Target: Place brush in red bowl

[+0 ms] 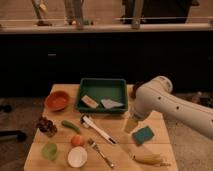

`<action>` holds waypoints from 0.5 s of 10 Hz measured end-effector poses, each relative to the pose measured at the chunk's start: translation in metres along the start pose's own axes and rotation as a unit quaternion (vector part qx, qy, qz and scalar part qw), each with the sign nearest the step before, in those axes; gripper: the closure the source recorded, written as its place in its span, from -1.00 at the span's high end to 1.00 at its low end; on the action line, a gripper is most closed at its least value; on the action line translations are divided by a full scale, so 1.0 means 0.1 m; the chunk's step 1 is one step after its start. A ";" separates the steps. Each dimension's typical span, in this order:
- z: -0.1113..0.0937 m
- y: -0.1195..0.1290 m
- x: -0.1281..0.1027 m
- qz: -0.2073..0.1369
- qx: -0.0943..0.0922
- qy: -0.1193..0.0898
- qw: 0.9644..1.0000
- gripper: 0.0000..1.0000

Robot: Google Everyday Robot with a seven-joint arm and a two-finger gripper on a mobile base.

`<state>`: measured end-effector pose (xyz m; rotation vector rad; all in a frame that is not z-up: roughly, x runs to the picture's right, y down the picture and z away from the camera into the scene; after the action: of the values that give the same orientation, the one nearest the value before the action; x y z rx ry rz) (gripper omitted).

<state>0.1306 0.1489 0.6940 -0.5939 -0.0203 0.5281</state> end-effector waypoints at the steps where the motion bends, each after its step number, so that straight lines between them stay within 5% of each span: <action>1: 0.00 0.00 0.00 0.000 0.000 0.000 1.000 0.60; 5: 0.05 0.05 -0.01 0.004 -0.001 -0.004 1.000 0.60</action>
<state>0.1266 0.1539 0.6955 -0.5943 -0.0262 0.5392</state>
